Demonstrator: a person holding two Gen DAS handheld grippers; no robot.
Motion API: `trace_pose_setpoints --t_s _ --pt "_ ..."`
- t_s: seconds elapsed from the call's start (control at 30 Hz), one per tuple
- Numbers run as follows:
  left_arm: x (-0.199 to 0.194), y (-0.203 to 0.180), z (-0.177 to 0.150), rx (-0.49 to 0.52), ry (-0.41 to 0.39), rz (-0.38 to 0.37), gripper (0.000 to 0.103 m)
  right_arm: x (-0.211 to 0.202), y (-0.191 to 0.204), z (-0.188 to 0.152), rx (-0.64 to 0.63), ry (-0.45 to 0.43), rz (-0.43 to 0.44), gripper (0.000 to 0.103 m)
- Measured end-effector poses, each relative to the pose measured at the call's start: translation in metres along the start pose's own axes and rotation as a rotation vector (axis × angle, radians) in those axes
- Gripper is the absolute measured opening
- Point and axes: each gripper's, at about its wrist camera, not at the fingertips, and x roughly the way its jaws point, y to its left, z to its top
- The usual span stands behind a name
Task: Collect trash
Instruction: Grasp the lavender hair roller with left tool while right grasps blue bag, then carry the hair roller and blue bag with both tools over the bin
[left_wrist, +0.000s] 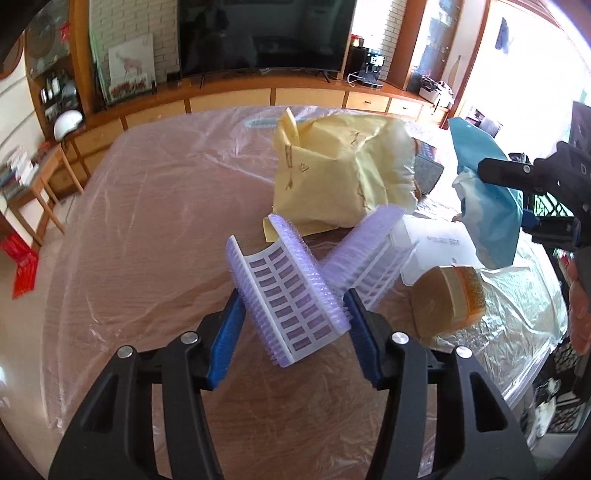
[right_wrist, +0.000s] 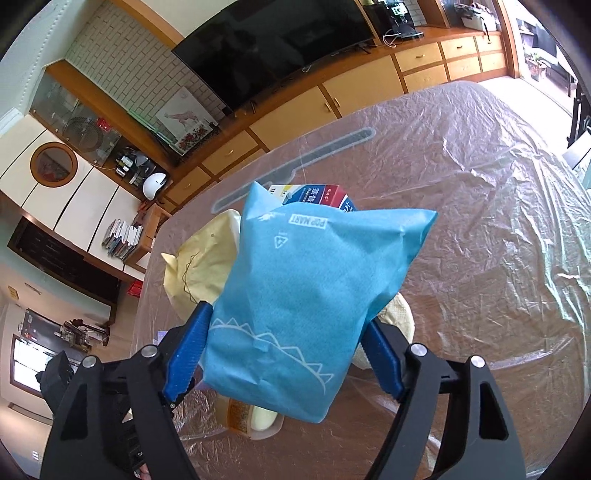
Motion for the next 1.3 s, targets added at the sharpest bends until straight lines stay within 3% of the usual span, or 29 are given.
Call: trace_pose_setpoints --t_s 0.2,0.63,1.3 --pt "-0.014 -0.019 0.004 0.078 -0.045 0.017 0.056 -0.007 0.005 -0.006 -0.024 -0.006 0.012 0.076" --pt "-0.037 -0.006 0.002 -0.029 -0.088 -0.072 0.056 -0.032 0.011 -0.029 -0.154 0.001 0.028 0.076" --pt "-0.054 -0.035 -0.013 0.007 -0.089 -0.081 0.056 -0.070 -0.003 -0.058 -0.187 0.023 0.012 0.075"
